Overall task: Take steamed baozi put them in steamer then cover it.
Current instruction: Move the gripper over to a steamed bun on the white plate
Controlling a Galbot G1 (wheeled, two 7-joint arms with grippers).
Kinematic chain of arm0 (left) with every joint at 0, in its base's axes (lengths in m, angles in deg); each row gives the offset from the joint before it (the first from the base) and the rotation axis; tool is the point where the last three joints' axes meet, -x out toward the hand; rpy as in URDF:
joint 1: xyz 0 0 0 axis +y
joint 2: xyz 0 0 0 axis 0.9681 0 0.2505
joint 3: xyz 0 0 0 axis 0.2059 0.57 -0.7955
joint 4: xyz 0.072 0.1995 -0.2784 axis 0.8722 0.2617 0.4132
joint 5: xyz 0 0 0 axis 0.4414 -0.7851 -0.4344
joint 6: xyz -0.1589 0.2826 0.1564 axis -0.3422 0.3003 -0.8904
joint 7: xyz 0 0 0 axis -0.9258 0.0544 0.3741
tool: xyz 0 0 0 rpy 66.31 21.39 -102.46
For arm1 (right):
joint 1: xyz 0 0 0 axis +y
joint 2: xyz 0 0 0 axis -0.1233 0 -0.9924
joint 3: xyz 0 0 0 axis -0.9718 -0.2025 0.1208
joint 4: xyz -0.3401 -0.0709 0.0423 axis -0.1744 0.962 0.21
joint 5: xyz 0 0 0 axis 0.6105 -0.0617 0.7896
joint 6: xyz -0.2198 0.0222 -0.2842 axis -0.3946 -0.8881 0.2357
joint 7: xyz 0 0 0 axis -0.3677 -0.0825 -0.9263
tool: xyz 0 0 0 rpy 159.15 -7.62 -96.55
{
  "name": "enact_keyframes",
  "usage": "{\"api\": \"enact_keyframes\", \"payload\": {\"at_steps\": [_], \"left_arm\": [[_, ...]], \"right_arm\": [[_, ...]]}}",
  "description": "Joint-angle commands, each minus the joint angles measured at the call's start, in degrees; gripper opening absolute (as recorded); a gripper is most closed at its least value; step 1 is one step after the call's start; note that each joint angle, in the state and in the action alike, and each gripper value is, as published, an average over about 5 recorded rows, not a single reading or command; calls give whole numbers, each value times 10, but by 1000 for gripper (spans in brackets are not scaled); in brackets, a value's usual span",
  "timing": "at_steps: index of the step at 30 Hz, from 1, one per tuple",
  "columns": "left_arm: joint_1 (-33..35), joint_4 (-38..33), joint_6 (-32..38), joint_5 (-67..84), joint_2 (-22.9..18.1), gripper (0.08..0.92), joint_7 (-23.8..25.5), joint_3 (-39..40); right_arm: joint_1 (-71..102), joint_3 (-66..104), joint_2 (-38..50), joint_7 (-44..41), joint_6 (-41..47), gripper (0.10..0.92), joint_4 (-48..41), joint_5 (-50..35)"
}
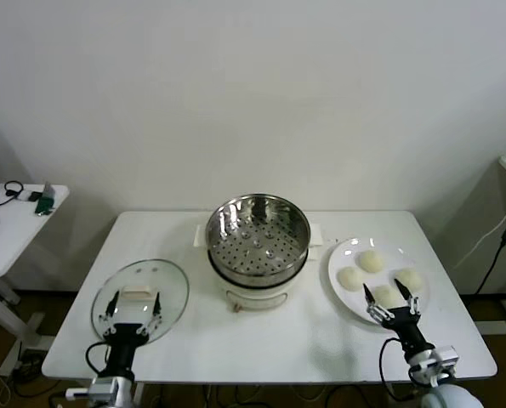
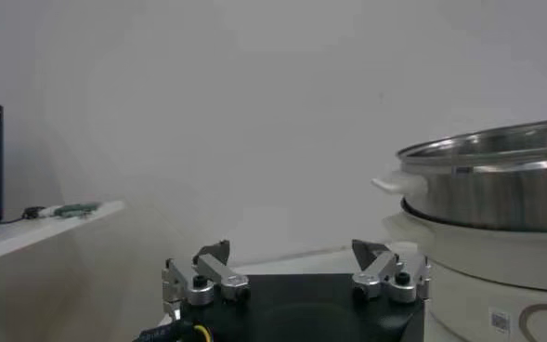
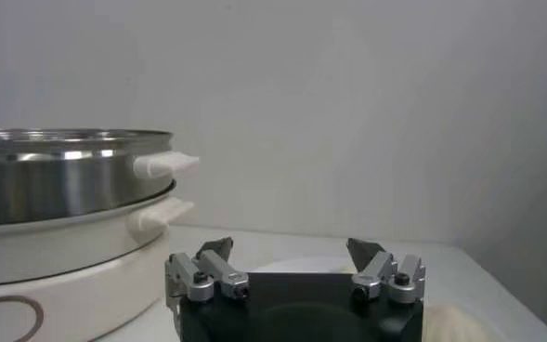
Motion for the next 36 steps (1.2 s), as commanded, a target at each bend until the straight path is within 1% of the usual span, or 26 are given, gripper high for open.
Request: {"api": "enact_keyframes", "payload": {"at_steps": [1, 4, 7, 12, 14, 18, 22, 25, 28, 32, 36], "left_arm": [[0, 0, -2, -1, 2, 823, -1, 0], [-2, -2, -3, -1, 7, 823, -2, 0], [-4, -3, -4, 0, 13, 823, -3, 1], [-4, -1, -3, 0, 21, 823, -4, 4], [-3, 1, -2, 1, 22, 823, -4, 5], [-1, 5, -1, 2, 25, 823, -5, 6], [-2, 5, -2, 5, 29, 823, -6, 6], [-3, 3, -6, 7, 32, 823, -7, 5], [-4, 2, -9, 8, 35, 823, -8, 4], [-5, 1, -12, 9, 36, 823, -11, 4], [-5, 1, -13, 12, 37, 823, -13, 2]], "right_arm": [[-16, 2, 19, -8, 5, 823, -1, 9], [-51, -4, 63, -33, 39, 823, -12, 27], [-98, -19, 132, -84, 89, 823, -36, 65], [-175, -60, 240, -222, 129, 823, -99, 106], [-220, -83, 278, -293, 130, 823, -135, 125], [-319, -155, 326, -402, 120, 823, -194, 175], [-441, -265, 349, -463, 93, 823, -251, 254], [-542, -364, 354, -488, 81, 823, -289, 288], [-648, -481, 355, -505, 75, 823, -325, 296], [-781, -637, 338, -516, 69, 823, -383, 283], [-859, -743, 302, -522, 69, 823, -425, 268]]}}
